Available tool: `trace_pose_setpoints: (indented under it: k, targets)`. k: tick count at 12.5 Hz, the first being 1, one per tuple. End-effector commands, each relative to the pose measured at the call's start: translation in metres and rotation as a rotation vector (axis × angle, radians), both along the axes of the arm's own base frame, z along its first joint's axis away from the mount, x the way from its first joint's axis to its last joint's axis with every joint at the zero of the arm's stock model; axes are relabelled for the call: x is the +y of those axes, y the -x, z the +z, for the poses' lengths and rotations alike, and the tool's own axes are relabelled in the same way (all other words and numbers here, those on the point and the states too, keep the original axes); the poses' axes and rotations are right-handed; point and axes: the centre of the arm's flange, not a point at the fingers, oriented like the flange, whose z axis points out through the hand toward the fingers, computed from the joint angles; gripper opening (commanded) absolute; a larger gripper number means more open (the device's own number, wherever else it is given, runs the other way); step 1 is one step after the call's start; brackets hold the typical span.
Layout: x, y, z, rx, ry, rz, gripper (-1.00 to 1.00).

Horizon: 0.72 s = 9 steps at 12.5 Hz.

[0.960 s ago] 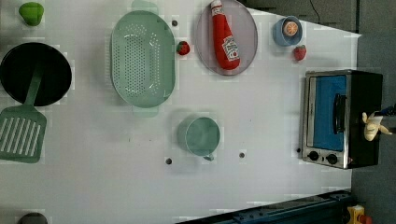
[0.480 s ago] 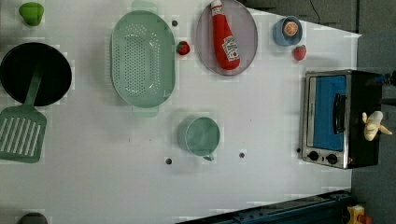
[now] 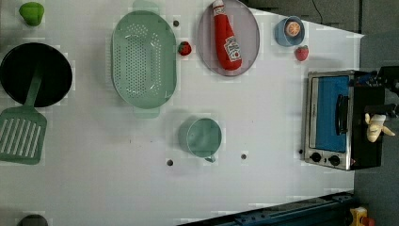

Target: Pick banana from table and place on oven.

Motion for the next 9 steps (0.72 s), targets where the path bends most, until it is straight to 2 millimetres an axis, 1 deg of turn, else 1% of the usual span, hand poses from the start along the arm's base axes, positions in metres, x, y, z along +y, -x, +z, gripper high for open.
trace_pose_setpoints:
  k: [1, 4, 9]
  targets:
    - [-0.0482, 0.0389, 0.0603, -0.04, 0.014, -0.203, 1.0]
    - [-0.0548, 0.0462, 0.069, -0.05, 0.021, -0.215, 1.0]
    - [-0.0548, 0.045, 0.0673, -0.047, 0.022, -0.215, 1.0]
